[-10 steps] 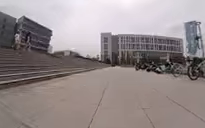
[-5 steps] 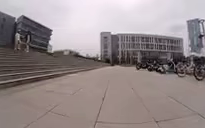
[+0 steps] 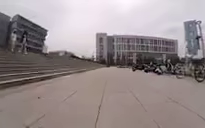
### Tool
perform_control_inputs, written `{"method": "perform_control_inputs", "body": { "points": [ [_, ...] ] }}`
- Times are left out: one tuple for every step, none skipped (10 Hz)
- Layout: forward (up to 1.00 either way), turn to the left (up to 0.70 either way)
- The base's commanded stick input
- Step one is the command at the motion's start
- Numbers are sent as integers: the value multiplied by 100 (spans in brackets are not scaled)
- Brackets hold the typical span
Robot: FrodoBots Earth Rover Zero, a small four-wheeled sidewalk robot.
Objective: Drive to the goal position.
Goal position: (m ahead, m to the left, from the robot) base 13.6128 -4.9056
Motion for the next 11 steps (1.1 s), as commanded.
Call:
{"method": "perform_control_inputs", "body": {
  "points": [
    [70,-13],
    [70,-13],
    [70,-13],
    [70,-13],
    [70,1],
    [70,1],
    [70,1],
    [70,1],
    [70,1],
    [70,1],
    [70,1]
  ]
}}
